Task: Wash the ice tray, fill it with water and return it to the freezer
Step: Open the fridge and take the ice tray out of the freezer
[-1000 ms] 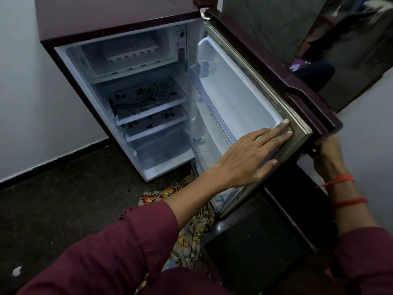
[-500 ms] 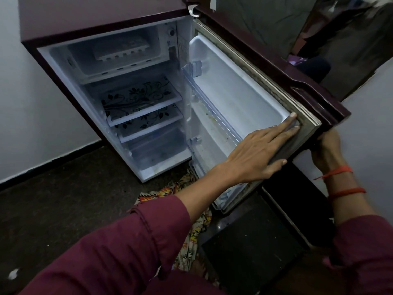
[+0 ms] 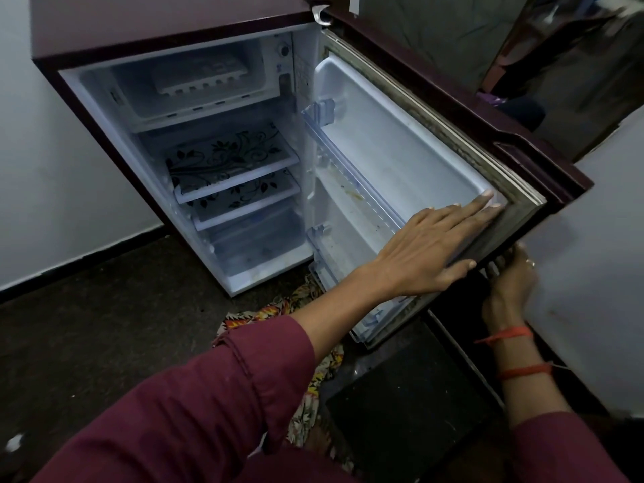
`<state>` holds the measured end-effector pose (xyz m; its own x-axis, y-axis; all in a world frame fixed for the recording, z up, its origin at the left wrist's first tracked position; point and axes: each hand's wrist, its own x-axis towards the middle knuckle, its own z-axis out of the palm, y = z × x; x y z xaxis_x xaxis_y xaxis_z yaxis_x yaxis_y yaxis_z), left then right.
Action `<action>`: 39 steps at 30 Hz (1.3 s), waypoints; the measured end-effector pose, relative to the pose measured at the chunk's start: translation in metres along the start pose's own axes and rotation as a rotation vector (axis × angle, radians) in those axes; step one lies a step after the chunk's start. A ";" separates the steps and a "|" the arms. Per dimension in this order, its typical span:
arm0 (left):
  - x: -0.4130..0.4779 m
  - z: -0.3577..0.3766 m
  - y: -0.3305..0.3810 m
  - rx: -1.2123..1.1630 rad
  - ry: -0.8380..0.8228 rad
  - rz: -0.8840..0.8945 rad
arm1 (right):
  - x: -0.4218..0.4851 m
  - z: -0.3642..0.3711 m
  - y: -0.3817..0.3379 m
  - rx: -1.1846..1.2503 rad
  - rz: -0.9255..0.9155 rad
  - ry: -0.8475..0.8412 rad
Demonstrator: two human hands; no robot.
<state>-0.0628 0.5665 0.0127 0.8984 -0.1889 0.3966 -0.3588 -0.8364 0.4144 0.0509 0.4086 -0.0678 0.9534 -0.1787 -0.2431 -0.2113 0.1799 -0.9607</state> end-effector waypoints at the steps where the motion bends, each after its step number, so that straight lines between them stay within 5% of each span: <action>1: -0.003 -0.001 -0.003 0.008 0.002 -0.014 | -0.011 -0.003 0.013 -0.011 -0.011 0.036; 7: -0.042 -0.007 -0.029 0.016 -0.004 -0.204 | -0.067 -0.017 0.082 -0.192 -0.002 0.170; 12: -0.091 -0.018 -0.065 0.013 0.004 -0.381 | -0.111 0.003 0.122 -0.244 0.091 -0.067; 25: -0.215 -0.075 -0.157 -0.044 0.191 -0.800 | -0.166 0.158 0.126 -0.398 -0.120 -0.664; 39: -0.193 -0.159 -0.302 -0.227 0.510 -0.969 | -0.151 0.392 0.106 -0.442 -0.252 -0.943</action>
<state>-0.1674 0.9374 -0.0592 0.6333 0.7683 0.0930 0.3515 -0.3927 0.8498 -0.0315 0.8341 -0.0808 0.7217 0.6921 -0.0110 0.1364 -0.1578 -0.9780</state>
